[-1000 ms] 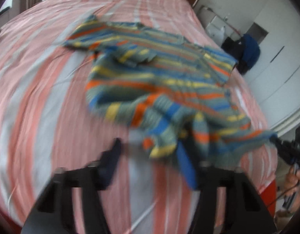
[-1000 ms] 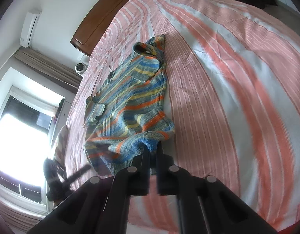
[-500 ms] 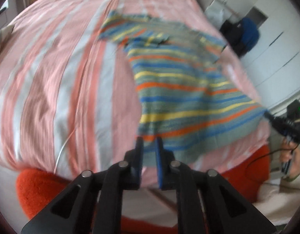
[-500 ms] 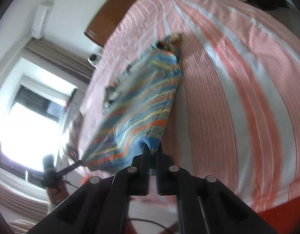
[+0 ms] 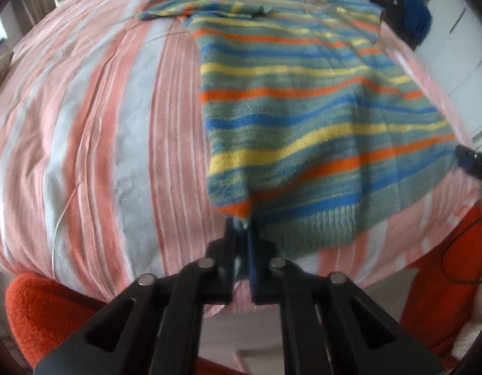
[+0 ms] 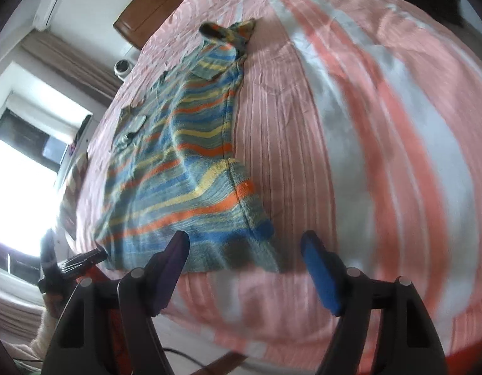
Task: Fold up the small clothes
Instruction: 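Lift and pull the sweater hem with both grippers to spread it flat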
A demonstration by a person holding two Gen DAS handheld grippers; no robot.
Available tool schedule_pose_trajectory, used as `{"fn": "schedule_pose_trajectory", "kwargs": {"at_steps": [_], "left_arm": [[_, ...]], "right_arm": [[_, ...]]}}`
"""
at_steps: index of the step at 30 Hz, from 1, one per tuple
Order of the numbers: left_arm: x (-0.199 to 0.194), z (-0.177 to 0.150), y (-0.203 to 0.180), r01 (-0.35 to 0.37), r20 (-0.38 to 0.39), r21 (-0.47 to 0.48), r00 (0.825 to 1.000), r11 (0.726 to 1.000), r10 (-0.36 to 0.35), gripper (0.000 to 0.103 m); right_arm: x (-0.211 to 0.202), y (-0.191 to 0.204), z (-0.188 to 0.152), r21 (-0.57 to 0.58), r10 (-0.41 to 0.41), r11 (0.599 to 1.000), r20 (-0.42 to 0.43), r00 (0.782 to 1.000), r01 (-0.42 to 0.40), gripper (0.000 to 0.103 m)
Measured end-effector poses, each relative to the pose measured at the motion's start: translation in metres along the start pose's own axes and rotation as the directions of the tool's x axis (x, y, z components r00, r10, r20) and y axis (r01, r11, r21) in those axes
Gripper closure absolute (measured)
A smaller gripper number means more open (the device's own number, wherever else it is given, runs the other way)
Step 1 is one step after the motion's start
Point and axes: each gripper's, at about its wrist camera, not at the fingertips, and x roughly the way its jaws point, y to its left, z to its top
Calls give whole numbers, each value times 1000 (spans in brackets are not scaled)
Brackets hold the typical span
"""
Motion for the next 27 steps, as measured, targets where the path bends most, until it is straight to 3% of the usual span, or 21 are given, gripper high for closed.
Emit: {"fn": "schedule_pose_trajectory", "kwargs": {"at_steps": [1,2,6,9,13,17,20,27], "left_arm": [[-3,1,1,7,1,-6,1000,1000,-7,100],[-11,1,5,14,9,-20,1000,1000,-14,100],[-55,-5,32,66,57,-74,996,995,-62,101],[-67,-7,34,54,67,-68,997,996,-49,101],[-28,-16,30,-16,-4,-58,1000,998,16,101],[8,-17,33,-58,-63,-68,997,996,54,102],[12,-10,31,-75,-68,-61,995,995,70,102],[30,3,32,-87,-68,-76,994,993,82,101]], "right_arm": [[4,0,-1,-11,-2,1000,-7,1000,2,54],[7,3,0,-30,-1,1000,-16,1000,0,98],[-11,18,-3,-65,-4,998,-32,999,2,97],[-37,37,-10,-84,40,995,-43,998,-44,98],[-29,46,-23,-114,-19,993,-79,997,10,98],[11,15,-38,-16,-76,997,-158,984,75,98],[16,2,-46,46,-48,997,-157,986,56,98],[21,-6,-45,72,-34,996,-160,987,46,98]]}}
